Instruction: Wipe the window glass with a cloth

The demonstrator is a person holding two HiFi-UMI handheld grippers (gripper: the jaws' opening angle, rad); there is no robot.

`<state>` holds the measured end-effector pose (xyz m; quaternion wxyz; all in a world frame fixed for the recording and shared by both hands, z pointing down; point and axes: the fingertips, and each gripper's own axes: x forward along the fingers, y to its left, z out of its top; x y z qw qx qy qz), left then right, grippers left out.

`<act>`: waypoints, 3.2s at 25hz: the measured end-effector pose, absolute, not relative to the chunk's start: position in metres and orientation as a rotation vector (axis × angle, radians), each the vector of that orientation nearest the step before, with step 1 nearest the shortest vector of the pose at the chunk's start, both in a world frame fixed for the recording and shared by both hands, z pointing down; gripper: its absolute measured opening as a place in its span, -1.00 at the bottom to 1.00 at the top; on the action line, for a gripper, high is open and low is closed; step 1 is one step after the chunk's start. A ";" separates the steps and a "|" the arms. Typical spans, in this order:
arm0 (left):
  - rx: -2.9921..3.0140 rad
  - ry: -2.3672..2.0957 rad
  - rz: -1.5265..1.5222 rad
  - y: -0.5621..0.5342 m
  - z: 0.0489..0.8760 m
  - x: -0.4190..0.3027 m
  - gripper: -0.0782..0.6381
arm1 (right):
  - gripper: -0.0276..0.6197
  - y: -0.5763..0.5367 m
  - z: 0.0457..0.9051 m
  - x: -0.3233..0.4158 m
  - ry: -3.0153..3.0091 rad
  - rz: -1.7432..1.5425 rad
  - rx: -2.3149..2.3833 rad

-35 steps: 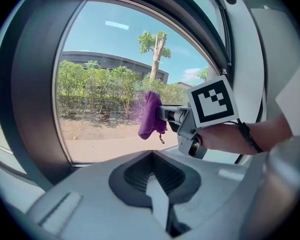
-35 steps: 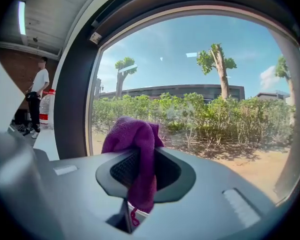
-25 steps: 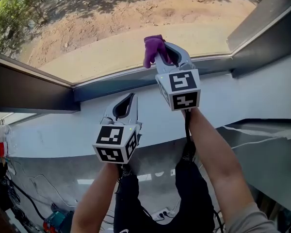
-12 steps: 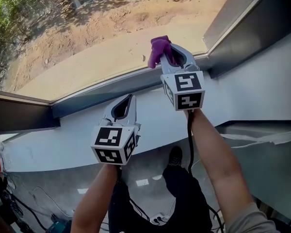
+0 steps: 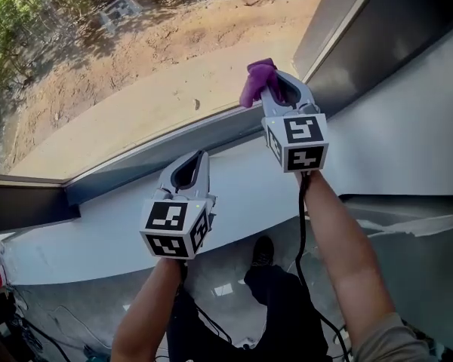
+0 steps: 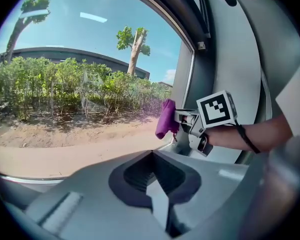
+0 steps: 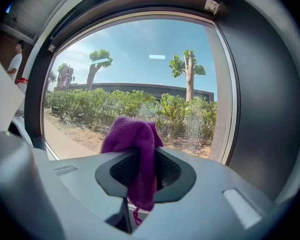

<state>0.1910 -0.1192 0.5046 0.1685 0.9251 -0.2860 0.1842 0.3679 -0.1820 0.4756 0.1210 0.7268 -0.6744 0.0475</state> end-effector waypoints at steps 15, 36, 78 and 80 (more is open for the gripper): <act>2.623 -0.781 0.555 -0.126 0.519 0.223 -0.78 | -0.64 -0.169 0.489 0.446 -1.853 0.168 2.257; 2.560 -0.839 0.548 -0.127 0.511 0.158 -0.78 | -0.64 -0.139 0.484 0.445 -1.467 0.299 2.515; 2.307 -1.331 0.507 -0.166 0.568 -0.324 -0.78 | -0.65 -0.300 0.571 -0.265 -2.485 0.202 1.499; 2.306 -1.325 0.507 -0.169 0.571 -0.320 -0.78 | -0.65 -0.299 0.569 -0.264 -2.489 0.186 1.500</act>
